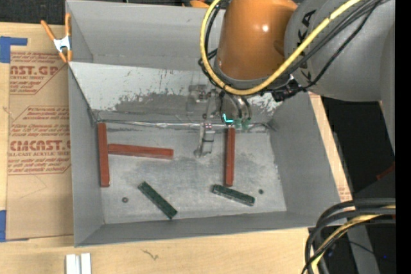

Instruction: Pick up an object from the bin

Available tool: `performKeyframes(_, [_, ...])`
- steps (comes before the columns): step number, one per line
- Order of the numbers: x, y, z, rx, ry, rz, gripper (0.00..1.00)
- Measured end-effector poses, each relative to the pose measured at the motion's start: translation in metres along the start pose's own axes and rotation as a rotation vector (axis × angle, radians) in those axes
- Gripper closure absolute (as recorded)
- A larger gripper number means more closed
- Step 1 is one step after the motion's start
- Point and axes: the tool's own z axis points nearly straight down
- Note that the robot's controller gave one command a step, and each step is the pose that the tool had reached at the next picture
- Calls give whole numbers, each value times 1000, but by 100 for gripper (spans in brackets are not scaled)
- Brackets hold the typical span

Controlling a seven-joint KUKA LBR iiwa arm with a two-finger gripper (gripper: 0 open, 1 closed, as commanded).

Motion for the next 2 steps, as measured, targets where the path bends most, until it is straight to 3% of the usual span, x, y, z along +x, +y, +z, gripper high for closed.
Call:
performKeyframes(1, [-4, 19, 155, 1, -1, -183, 0])
performKeyframes(2, [-7, 19, 150, 1, -9, -181, 100])
